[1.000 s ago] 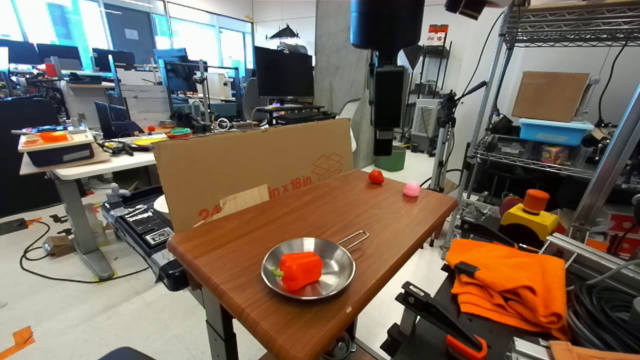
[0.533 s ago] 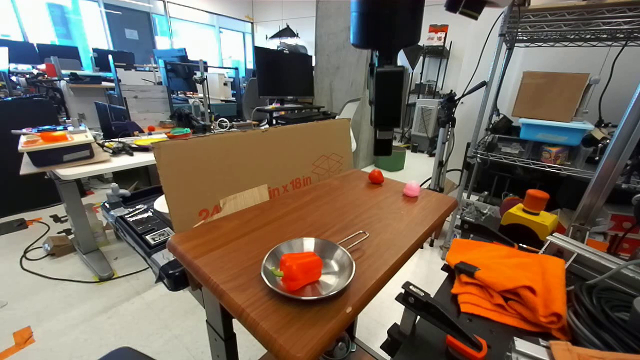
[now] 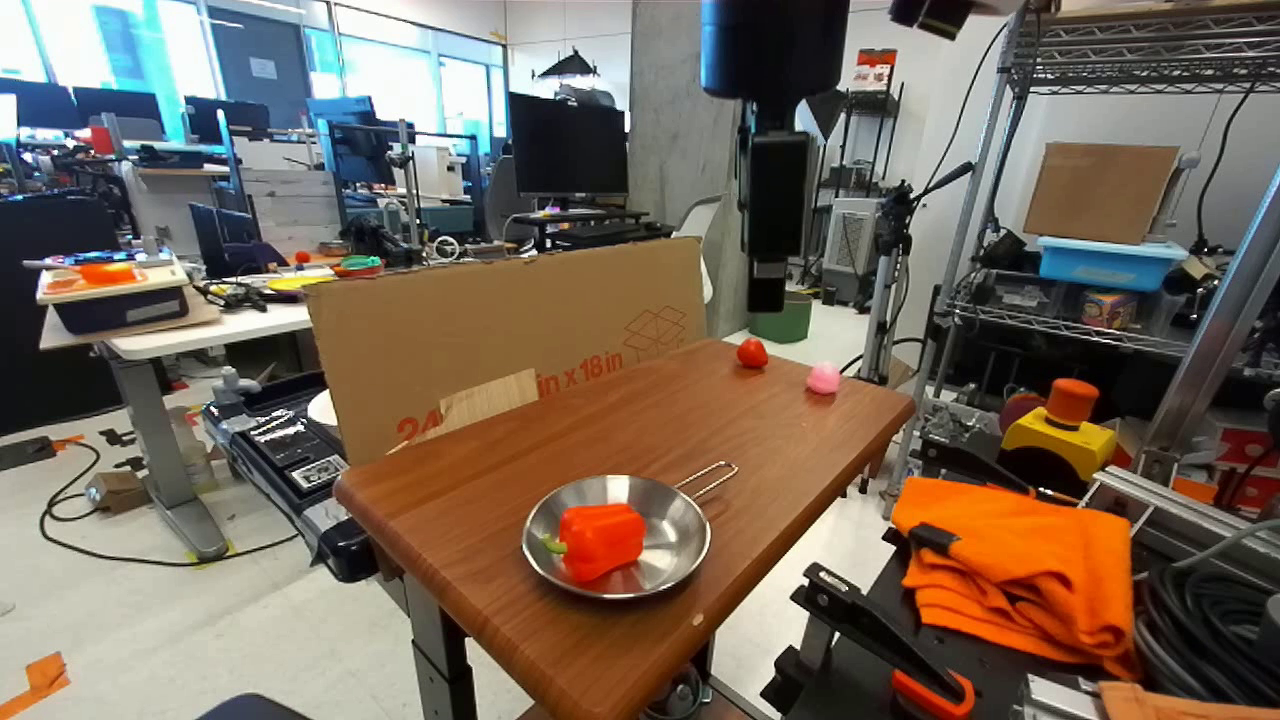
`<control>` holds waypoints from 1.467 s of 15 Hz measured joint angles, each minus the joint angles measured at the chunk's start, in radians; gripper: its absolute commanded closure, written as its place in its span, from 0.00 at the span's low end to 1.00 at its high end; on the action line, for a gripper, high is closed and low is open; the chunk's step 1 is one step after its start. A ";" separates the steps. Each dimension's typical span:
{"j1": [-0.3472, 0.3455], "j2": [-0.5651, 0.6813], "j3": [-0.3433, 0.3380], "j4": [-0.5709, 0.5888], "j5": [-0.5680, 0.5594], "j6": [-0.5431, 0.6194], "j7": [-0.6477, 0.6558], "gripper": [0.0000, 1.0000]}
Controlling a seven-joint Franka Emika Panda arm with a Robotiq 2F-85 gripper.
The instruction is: Remove the pepper from the pan and put it on the table
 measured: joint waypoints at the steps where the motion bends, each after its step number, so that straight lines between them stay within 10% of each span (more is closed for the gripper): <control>1: 0.000 0.002 0.000 0.000 0.000 0.000 -0.004 0.00; 22: 0.001 0.238 0.001 0.078 0.055 0.315 -0.234 0.00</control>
